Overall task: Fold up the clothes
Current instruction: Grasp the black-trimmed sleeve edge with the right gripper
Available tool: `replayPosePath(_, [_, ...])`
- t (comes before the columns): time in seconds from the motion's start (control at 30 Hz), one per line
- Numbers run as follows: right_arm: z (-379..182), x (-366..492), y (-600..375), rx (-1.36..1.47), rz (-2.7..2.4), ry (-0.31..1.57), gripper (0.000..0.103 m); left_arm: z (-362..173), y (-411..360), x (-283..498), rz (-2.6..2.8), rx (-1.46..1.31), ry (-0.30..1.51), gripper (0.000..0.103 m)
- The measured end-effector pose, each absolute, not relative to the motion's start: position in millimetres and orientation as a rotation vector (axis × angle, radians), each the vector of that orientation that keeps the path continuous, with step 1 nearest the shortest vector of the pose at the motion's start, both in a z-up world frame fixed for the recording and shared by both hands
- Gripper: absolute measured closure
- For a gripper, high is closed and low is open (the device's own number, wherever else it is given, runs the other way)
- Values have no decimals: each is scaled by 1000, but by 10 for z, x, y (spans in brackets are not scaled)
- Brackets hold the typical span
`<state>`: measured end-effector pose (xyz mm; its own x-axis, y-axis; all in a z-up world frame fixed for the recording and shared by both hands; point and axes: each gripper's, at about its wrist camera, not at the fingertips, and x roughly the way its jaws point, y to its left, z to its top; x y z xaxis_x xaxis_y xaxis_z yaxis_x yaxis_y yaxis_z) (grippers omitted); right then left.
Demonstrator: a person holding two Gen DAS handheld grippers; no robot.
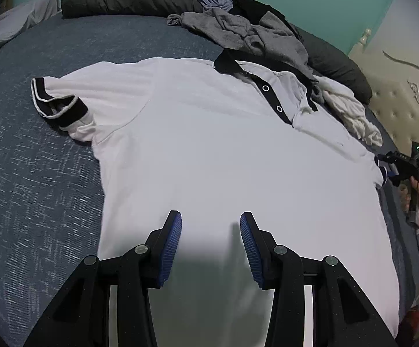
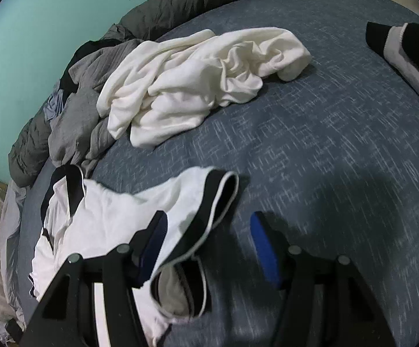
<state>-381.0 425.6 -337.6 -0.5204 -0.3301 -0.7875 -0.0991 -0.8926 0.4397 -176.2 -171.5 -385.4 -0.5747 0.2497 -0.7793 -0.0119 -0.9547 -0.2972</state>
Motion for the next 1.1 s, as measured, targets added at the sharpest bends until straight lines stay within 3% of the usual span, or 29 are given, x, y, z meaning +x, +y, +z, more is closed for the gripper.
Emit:
replayPosePath(0.1, [-3438,-3865,4209,1445,-2526,-638,48,-3903,-1652,-1799,2618,-1377,-366,57])
replayPosePath(0.2, [-3460,-3878,4158,1435,-2545,-577,67,-3926,-1617,-1818,2599,-1379,-351,57])
replayPosePath(0.23, [-3457,-3875,4139,1427,-2557,-552,82,-3927,-1616,-1818,2594,-1378,-352,57])
replayPosePath(0.33, [-3392,-3836,4079,1372,-2593,-475,99,-3927,-1606,-1823,2590,-1370,-354,57])
replayPosePath(0.6, [-2892,-3508,3663,1194,-2640,-218,99,-3894,-1649,-1806,2585,-1356,-370,57])
replayPosePath(0.8, [-2683,-3307,2939,1215,-2594,-36,99,-3863,-1698,-1793,2590,-1343,-383,57])
replayPosePath(1.1, [-2944,-3211,1698,1376,-2473,115,99,-3866,-1808,-1777,2600,-1338,-414,57])
